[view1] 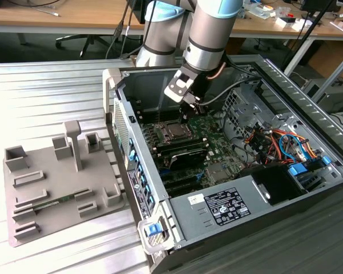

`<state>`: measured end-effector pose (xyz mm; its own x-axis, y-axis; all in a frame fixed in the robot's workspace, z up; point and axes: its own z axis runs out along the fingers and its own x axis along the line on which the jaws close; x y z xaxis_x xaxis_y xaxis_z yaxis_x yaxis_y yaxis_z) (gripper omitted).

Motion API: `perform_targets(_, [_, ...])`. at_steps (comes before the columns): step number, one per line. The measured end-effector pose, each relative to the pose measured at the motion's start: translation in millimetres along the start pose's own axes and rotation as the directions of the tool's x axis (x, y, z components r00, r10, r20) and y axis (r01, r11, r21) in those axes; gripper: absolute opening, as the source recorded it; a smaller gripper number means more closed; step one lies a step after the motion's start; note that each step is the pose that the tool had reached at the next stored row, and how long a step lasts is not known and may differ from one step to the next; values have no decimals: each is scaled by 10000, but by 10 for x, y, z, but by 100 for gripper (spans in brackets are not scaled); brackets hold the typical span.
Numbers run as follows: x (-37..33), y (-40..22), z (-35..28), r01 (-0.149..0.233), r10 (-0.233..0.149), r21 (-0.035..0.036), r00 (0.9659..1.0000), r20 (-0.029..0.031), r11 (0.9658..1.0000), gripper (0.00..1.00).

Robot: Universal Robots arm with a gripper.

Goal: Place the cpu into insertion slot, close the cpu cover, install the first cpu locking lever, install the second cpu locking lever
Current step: 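Install the first cpu locking lever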

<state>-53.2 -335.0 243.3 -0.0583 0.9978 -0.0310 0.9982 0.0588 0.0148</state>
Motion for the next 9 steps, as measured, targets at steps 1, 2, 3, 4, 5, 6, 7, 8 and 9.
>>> perform_targets(1, [0,0,0,132,-132,-4,9999,-1,9999,11])
perform_targets(2, [0,0,0,364,-364,-10,9993,8,9993,11])
perform_targets(3, [0,-1,-1,553,-553,-12,9985,34,9985,11])
perform_targets(4, [0,0,0,707,-707,-14,9975,59,9975,11])
perform_targets(5, [0,0,-1,921,-921,-16,9957,89,9957,11])
perform_targets(6, [-1,0,-1,1068,-1068,-20,9942,100,9943,11])
perform_targets(7, [-1,0,-1,1222,-1222,-22,9925,104,9925,11])
perform_targets(8, [0,0,0,1387,-1386,-28,9903,104,9903,11])
perform_targets(9, [0,0,0,1503,-1502,-33,9886,102,9886,11])
